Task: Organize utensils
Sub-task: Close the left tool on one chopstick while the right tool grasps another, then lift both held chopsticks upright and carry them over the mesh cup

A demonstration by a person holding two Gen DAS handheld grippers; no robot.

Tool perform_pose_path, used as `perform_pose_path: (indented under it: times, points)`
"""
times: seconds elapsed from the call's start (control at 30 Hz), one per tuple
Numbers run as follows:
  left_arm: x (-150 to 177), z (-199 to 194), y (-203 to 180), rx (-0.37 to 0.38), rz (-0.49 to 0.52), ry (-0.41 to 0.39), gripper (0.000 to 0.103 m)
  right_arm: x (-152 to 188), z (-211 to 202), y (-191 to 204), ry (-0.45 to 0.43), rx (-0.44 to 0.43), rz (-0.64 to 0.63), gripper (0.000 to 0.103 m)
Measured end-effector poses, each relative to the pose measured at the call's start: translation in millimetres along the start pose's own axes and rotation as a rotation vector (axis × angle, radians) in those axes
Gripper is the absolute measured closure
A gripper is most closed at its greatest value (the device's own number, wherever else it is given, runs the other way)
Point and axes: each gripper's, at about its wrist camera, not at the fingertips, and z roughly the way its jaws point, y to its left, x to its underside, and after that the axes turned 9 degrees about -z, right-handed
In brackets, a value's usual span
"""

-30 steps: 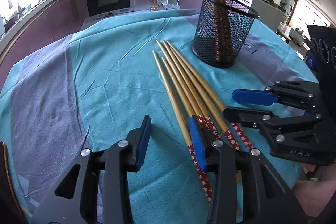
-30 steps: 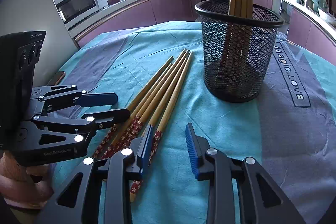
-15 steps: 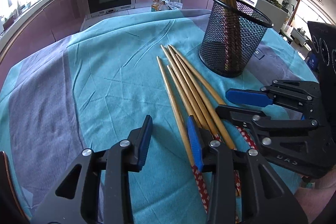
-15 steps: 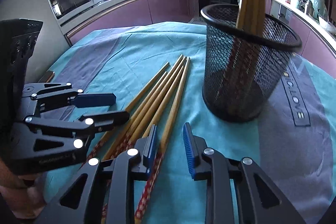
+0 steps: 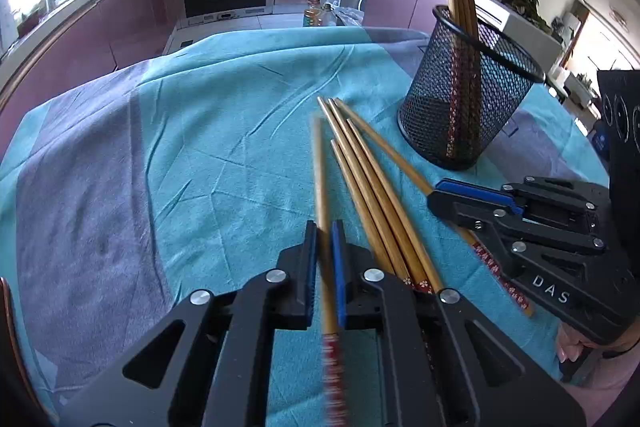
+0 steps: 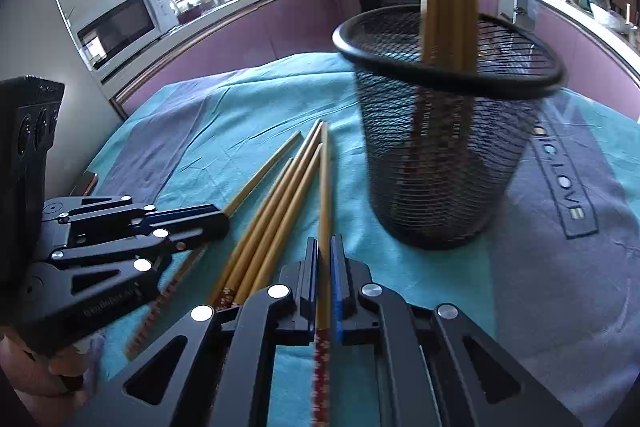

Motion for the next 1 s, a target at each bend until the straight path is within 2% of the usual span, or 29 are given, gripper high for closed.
perform_pose_path:
  times: [0.2,0.37,0.6,0.83,1.0]
  points:
    - [5.5,-13.1,-3.1,0.037,0.015,-0.023,0.095,2.8,-15.7,3.0,-0.032,-0.046,-0.020,0.097]
    - [14.0,-13.3,-7.4,0.072,0.037,0.007,0.095,4.6,-15.8,15.2,0.001,-0.089,-0.081,0.097]
    - [15.6,-3.6,-5.9,0.072,0.046,0.042,0.095,4.7,-3.7,17.0,0.057,-0.073,-0.103,0.097]
    - [5.1,5.1,-4.5,0.094,0.055,0.066,0.091,-1.4,6.1,15.4,0.071,-0.080,-0.101,0.095]
    - [-2.5,10.8,-3.8,0.107,0.053,0.079,0.092,-5.0,7.1,11.4,0.067,-0.093,-0.093,0.097]
